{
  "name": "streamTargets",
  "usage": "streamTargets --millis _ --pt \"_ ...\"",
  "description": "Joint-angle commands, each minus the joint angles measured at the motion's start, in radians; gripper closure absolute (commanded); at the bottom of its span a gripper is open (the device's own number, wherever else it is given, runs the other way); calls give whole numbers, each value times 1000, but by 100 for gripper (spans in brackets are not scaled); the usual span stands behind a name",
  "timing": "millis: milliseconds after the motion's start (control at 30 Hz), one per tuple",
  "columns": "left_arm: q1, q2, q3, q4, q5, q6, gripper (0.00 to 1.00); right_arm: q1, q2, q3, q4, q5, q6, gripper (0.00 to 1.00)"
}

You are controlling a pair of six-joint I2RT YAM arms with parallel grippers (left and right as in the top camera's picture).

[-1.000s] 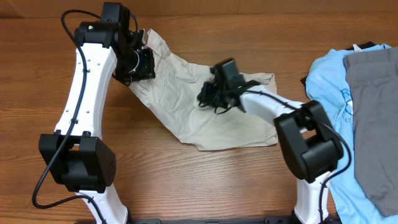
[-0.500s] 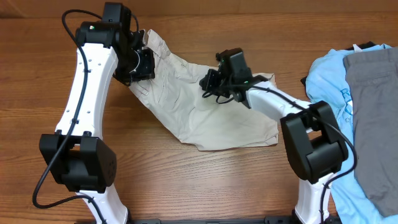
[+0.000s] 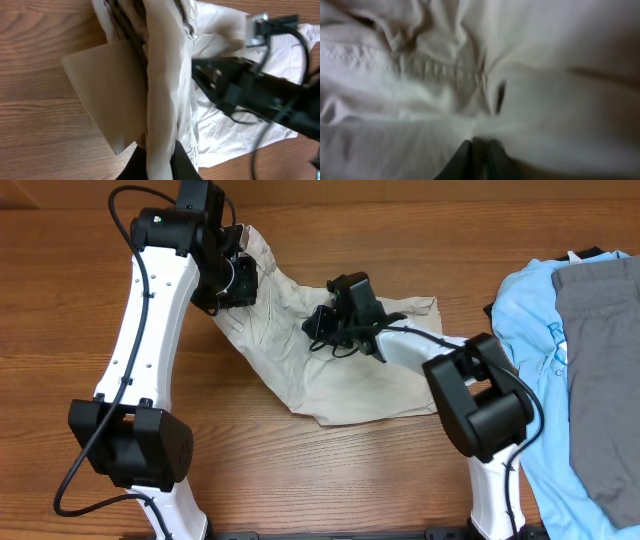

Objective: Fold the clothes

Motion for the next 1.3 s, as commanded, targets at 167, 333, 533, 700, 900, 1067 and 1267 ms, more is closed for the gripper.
streamTargets --millis 167,333,533,700,900,1067,1267 --pt "-8 -43 55 -3 -63 -14 96 -218 -443 43 -459 -8 -141 89" --pt "-29 -43 55 -9 -101 -19 96 -393 -550 43 -855 119 -247 96" --pt "-80 -43 55 -13 -102 -64 96 -508 -545 -5 -1030 219 -325 96" --pt "-166 -43 55 -10 -136 -116 96 -526 -542 -104 -996 219 -323 96" --pt "-277 -43 55 30 -145 -131 96 -525 -538 -254 -872 188 -315 96" --pt "-360 -32 53 95 -145 -164 95 -525 -537 -389 -734 172 -311 96" --pt "-413 9 52 141 -134 -201 94 -525 -537 -503 -621 162 -308 96"
